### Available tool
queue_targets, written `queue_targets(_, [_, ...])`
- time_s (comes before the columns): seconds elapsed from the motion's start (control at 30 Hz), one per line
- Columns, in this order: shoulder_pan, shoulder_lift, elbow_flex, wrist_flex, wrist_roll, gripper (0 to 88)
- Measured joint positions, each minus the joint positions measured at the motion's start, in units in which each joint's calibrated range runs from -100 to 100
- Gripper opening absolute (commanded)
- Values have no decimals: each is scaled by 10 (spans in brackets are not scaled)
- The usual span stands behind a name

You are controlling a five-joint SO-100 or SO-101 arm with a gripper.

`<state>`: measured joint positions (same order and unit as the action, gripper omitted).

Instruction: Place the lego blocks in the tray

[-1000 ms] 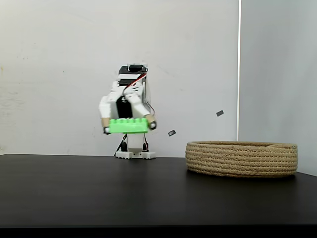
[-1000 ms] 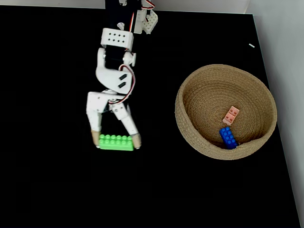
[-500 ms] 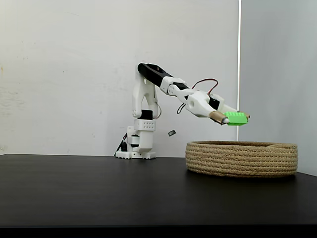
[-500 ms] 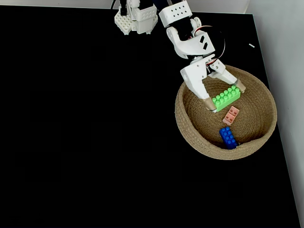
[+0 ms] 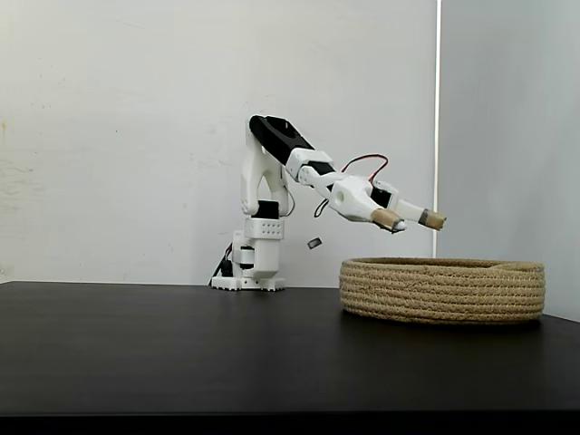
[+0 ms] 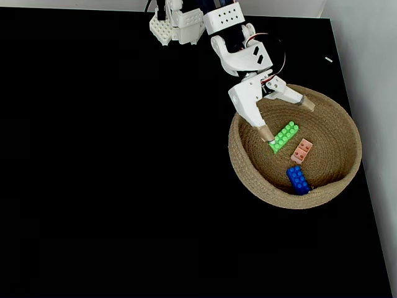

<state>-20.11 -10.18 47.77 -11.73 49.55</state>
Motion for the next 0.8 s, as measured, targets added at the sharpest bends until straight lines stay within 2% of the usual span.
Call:
queue_targets(0.2, [67, -98, 75, 39, -23, 318])
queue_targets(0.33, [148, -192, 148, 97, -38, 65])
queue_targets(0.4, [188, -243, 189, 130, -40, 1])
queue_targets(0.6, [242, -386, 331, 228, -31, 0])
queue_targets(0.8, [240, -540, 470, 353, -18, 0])
